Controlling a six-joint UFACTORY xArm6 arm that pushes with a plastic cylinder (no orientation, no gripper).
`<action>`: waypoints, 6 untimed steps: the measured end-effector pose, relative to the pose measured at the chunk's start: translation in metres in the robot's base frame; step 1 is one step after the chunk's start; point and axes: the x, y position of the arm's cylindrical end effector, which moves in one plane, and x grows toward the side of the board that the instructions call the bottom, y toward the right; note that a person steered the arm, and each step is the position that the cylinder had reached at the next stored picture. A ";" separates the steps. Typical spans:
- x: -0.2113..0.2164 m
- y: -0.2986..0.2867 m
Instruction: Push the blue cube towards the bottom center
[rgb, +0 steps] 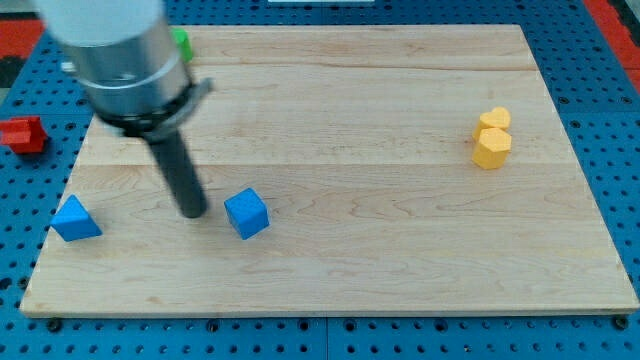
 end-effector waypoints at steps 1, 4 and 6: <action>0.000 0.036; -0.036 0.023; -0.069 0.021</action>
